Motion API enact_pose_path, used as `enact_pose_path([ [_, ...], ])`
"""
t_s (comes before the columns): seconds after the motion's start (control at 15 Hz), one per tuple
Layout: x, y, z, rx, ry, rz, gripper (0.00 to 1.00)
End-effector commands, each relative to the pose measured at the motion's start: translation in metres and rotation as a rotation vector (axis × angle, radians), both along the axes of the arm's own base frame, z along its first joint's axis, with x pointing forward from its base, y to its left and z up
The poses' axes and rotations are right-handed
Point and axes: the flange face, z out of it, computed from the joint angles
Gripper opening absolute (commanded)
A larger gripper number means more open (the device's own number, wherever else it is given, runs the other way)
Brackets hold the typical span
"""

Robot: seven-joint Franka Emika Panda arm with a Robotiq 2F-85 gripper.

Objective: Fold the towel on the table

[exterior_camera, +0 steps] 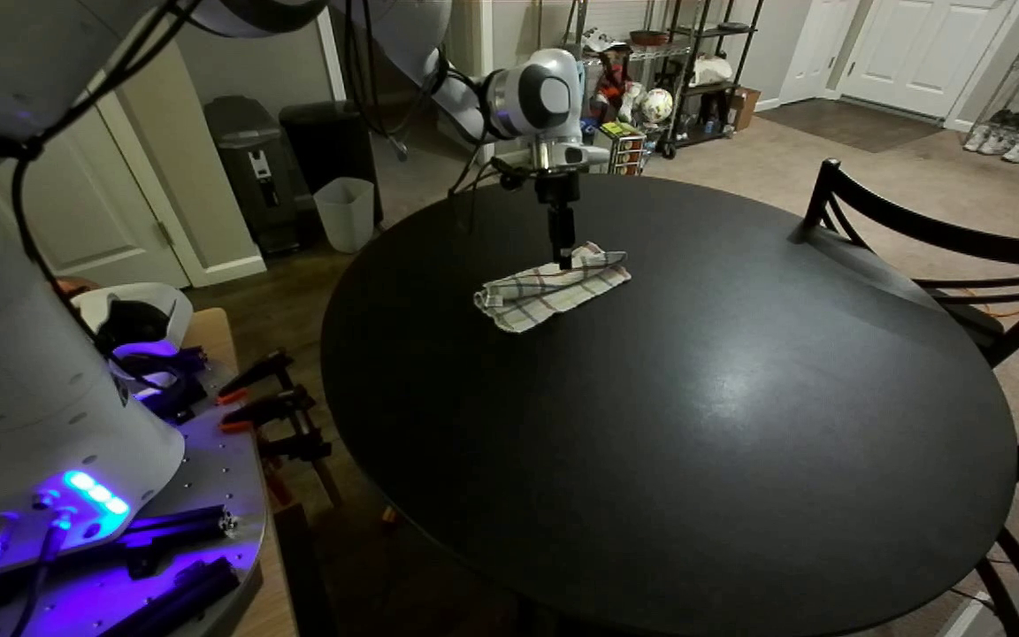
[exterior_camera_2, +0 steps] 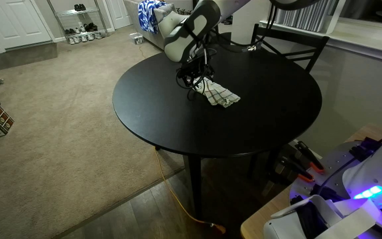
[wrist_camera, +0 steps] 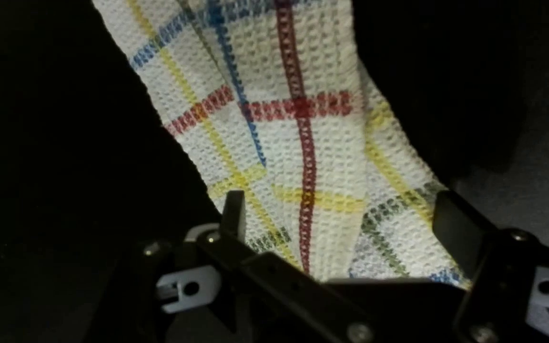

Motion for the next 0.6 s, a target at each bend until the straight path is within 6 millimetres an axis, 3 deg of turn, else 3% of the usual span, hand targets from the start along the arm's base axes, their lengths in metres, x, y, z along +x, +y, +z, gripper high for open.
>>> enact_pose_path([
  [0.0, -0.022, 0.002, 0.015, 0.027, -0.019, -0.026, 1.00],
  [0.53, -0.050, -0.001, 0.019, 0.045, -0.003, 0.002, 1.00],
])
